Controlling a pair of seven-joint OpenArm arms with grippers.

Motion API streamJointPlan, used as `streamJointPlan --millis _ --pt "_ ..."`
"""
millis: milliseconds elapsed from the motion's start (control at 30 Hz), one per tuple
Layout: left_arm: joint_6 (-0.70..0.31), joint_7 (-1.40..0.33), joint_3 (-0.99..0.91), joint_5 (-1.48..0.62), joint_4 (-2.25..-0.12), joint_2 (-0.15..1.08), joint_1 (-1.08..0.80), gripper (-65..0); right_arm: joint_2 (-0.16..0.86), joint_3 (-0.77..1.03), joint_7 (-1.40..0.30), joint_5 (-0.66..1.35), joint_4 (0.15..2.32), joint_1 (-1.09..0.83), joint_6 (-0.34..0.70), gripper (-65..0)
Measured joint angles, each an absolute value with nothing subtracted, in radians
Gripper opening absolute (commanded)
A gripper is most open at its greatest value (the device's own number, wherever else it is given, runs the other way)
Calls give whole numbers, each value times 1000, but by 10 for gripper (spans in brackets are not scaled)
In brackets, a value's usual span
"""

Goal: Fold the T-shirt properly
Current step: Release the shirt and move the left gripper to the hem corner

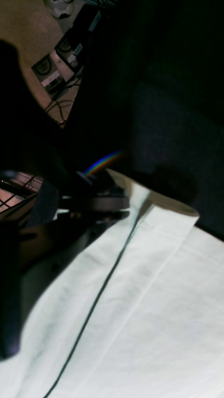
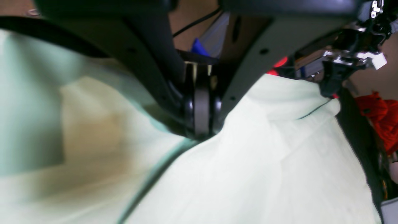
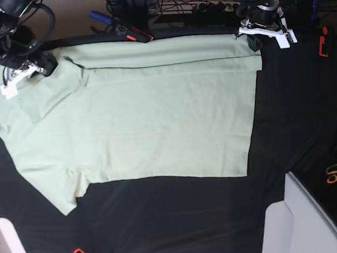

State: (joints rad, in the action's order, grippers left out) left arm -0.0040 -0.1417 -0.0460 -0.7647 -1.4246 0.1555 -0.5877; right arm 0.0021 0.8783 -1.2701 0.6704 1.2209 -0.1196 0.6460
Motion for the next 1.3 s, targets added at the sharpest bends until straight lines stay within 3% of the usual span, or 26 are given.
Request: streamJointPlan --millis 233,433,600,767,967,1067,1233,1300 --pt "1 -151 -46 -764 -1434 155 -588 -650 11 943 -1242 666 1235 -125 599 -649" --pt "12 -192 -55 -762 -1573 165 -630 -650 41 944 -1233 677 1438 -120 596 -649" --pt "17 -182 -109 -761 -1626 223 -607 -650 191 809 -1252 655 1483 -77 595 -649" --pt "15 -306 -105 -762 -1574 313 -496 -650 340 651 -1170 676 1328 91 598 -647" --pt "19 -465 -108 -761 -1501 369 -335 -650 466 429 -912 588 894 263 587 -638" --pt "19 -474 -104 -761 -1494 384 -302 -650 484 360 -712 511 664 364 591 -531" --pt "19 -476 -101 -719 -1494 408 -305 -650 479 351 -493 318 377 455 591 -213" --pt "19 -474 -100 -642 -1495 408 -304 -650 482 351 -430 279 318 484 583 -123"
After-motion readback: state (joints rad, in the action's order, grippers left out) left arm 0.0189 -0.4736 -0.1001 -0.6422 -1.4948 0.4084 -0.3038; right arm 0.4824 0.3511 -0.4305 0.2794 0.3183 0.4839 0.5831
